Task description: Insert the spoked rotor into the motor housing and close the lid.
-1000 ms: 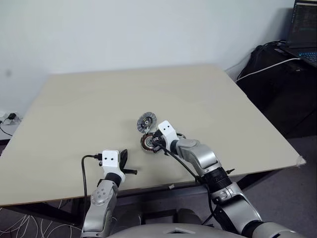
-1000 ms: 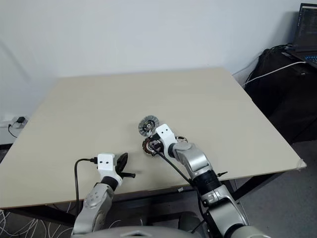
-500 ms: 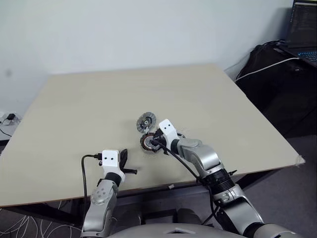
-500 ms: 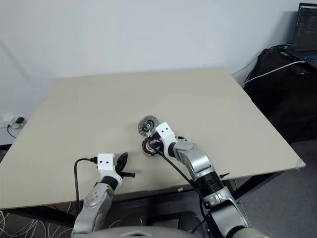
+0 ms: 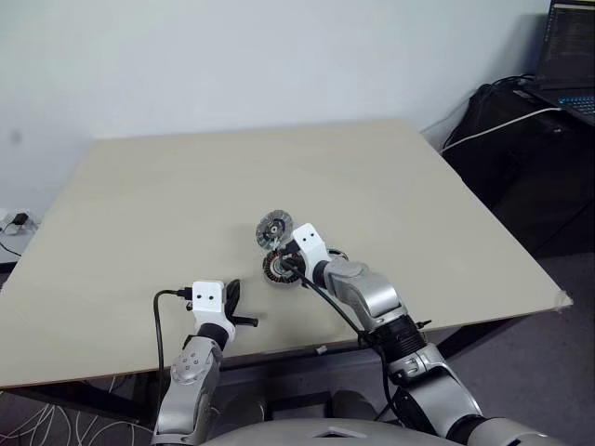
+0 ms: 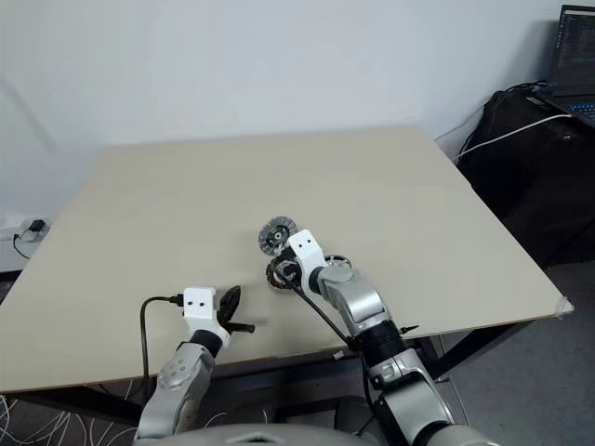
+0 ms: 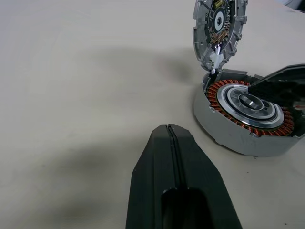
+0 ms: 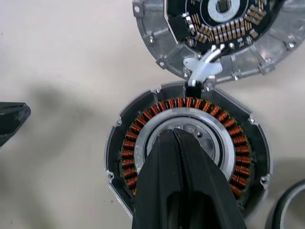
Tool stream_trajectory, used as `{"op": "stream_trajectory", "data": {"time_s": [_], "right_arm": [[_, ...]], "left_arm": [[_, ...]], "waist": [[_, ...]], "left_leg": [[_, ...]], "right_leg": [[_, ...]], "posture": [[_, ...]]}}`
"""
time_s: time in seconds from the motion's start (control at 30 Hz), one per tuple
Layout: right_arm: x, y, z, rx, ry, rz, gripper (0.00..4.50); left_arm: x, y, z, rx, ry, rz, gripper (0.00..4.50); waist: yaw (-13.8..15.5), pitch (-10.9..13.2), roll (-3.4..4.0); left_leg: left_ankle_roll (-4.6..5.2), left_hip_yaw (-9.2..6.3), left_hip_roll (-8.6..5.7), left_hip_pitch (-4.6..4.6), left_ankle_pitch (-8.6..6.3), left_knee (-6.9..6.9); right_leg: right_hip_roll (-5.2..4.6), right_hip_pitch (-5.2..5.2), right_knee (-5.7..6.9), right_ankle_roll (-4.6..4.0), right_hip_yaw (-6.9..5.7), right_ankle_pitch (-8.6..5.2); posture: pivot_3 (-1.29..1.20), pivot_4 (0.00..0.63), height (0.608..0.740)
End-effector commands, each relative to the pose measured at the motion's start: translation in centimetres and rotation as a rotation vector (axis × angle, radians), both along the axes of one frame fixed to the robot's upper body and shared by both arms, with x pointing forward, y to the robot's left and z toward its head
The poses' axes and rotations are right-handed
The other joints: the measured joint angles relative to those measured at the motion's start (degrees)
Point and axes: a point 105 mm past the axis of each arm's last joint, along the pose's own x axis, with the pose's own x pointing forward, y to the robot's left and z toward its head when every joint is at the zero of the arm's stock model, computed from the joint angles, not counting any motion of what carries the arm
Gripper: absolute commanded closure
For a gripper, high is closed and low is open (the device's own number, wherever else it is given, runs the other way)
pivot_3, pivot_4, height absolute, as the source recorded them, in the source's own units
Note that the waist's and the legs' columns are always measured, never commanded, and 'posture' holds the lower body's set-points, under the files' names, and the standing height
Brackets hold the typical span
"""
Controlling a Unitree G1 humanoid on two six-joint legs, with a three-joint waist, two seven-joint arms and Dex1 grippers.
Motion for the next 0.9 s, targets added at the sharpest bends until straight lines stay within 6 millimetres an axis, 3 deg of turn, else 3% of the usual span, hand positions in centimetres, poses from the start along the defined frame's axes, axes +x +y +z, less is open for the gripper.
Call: {"op": "stream_trajectory", "data": {"time_s": [0.03,0.9], "right_arm": [[0.7,0.5,1.4,0.027,-0.051,0.002,4.47],[-0.6,1.1,-0.3,0.014,-0.008,0.046,4.47]], "left_arm": [[0.3,-0.1,0.6,-0.01,-0.03,0.005,4.5],[0.5,-0.2,0.7,-0.011,-0.031,-0.003,4.5]], "waist": [[-0.2,0.0,0.0],[-1.0,0.0,0.02]], "left_leg": [[0.0,0.0,0.0,0.0,0.0,0.0],[0.0,0.0,0.0,0.01,0.0,-0.01]], "right_leg": [[0.0,0.0,0.0,0.0,0.0,0.0],[0.0,0.0,0.01,0.0,0.01,0.0]], "posture": [[0.0,0.0,0.74],[0.0,0.0,0.74]]}}
